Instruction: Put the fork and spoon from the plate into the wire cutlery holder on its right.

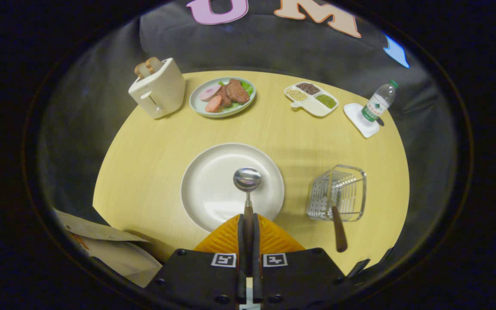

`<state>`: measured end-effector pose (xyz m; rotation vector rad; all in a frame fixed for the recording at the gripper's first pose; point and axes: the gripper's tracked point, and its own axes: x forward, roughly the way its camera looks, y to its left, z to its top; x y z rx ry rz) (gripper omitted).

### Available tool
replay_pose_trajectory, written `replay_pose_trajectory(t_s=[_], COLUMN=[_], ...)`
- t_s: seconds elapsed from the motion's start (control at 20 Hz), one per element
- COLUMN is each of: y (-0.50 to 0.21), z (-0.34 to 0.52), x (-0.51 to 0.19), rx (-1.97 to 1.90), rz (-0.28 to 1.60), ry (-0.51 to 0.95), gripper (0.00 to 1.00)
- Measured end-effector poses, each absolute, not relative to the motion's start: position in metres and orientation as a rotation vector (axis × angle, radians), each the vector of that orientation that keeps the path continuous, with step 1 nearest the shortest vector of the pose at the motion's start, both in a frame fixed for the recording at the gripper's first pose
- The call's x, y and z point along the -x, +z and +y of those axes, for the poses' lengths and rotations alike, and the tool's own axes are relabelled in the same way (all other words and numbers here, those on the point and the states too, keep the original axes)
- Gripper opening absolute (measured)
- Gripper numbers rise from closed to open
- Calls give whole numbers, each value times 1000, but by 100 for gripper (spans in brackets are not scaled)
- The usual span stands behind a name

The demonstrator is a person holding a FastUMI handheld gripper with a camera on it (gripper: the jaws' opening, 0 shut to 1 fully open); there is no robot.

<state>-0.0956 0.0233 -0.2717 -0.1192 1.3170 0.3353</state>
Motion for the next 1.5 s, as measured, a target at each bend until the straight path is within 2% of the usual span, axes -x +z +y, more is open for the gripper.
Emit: replay_pose_trajectory(t_s=[0.35,0.65,0.95,1.05,1.2,1.5], y=[-237,-257,-256,-244,-206,-113], z=[-61,-105,-111,-105,-88,-81], x=[70,76,64,49,25,18], rx=[117,134,85,35,-45,-160], rz=[1293,1350,1280,1173,911,427], ry=[182,99,75,85,97,58], gripper=[9,8,17,48,96,95])
